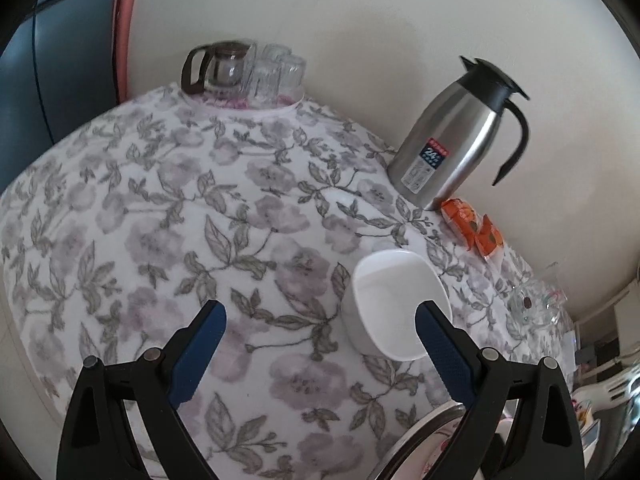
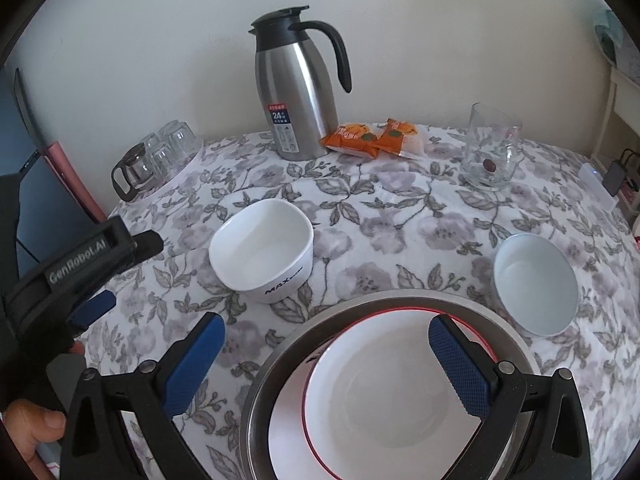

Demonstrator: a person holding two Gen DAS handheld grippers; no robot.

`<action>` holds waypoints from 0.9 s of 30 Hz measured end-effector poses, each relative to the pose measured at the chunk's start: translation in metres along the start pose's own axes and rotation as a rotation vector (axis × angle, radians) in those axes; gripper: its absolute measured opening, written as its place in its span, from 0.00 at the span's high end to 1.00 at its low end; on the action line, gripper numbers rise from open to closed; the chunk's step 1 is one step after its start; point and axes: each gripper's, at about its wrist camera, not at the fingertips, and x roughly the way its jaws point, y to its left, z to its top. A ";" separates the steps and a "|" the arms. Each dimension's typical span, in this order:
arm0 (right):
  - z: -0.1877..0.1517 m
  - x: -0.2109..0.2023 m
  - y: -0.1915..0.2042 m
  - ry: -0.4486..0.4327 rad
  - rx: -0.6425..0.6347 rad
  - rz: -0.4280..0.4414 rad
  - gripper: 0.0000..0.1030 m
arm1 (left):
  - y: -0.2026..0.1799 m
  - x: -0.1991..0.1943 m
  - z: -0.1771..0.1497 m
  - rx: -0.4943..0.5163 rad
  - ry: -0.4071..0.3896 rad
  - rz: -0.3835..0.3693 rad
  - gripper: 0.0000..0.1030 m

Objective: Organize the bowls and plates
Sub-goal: 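Move both grippers to the rim of the white square MAX bowl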

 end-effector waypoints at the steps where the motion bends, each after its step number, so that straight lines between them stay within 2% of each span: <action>1: 0.001 0.002 0.001 0.004 0.001 -0.002 0.00 | 0.000 0.003 0.002 -0.007 0.008 0.011 0.07; 3: 0.002 0.006 0.002 0.007 0.001 -0.005 0.00 | 0.001 0.009 0.005 -0.027 0.028 0.024 0.07; 6: 0.005 0.011 0.004 0.010 -0.001 -0.013 0.00 | 0.002 0.018 0.007 -0.051 0.063 0.004 0.07; 9: 0.009 0.017 0.002 0.025 0.021 -0.019 0.00 | -0.003 0.026 0.009 -0.028 0.082 0.028 0.07; 14: 0.016 0.025 -0.002 0.038 0.044 -0.029 0.00 | -0.013 0.034 0.015 -0.009 0.105 -0.010 0.07; 19: 0.024 0.030 0.000 0.044 0.039 -0.039 0.00 | -0.017 0.049 0.020 0.029 0.139 -0.009 0.07; 27: 0.037 0.042 0.013 0.046 -0.011 -0.050 0.00 | -0.009 0.068 0.030 0.023 0.162 -0.012 0.08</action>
